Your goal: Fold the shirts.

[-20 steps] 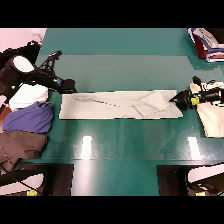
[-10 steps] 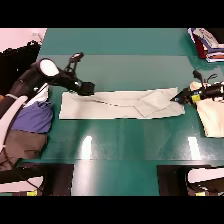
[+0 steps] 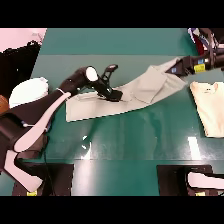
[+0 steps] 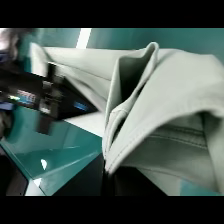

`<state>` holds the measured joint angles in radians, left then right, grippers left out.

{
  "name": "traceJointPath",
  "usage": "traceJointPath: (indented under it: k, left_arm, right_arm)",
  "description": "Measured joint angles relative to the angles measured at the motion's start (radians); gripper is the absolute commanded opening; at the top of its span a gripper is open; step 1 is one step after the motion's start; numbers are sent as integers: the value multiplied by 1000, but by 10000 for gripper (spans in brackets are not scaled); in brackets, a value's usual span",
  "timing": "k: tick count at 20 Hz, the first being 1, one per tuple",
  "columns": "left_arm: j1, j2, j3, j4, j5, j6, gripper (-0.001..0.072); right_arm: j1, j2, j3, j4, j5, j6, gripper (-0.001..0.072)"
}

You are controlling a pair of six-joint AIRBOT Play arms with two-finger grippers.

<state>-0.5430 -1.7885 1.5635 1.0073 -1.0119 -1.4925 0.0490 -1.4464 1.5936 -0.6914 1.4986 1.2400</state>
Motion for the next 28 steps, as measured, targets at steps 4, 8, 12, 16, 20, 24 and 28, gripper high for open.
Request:
traceJointPath:
  k: [4, 8, 12, 16, 20, 24, 28]
  left_arm:
    - [-26, -51, 18, -41, 35, -1, 21]
    - [-34, -66, 23, -72, 79, -2, 21]
    - [-21, -66, 24, -82, 80, -2, 20]
    - [57, -29, 24, -54, -19, -2, 21]
    - [157, 37, 24, 31, -136, 2, 21]
    - [268, 126, 24, 111, -213, 10, 21]
    - [380, 224, 24, 154, -248, 35, 21]
  right_arm:
    - [114, 7, 107, 12, -20, 40, 18]
    - [201, 8, 154, 16, -43, 57, 19]
    - [259, 8, 167, 18, -71, 58, 19]
    - [298, 7, 171, 18, -110, 48, 18]
    - [335, -3, 172, 19, -159, 38, 18]
    - [388, -51, 172, 19, -180, 21, 18]
    - [476, -124, 172, 47, -229, -27, 19]
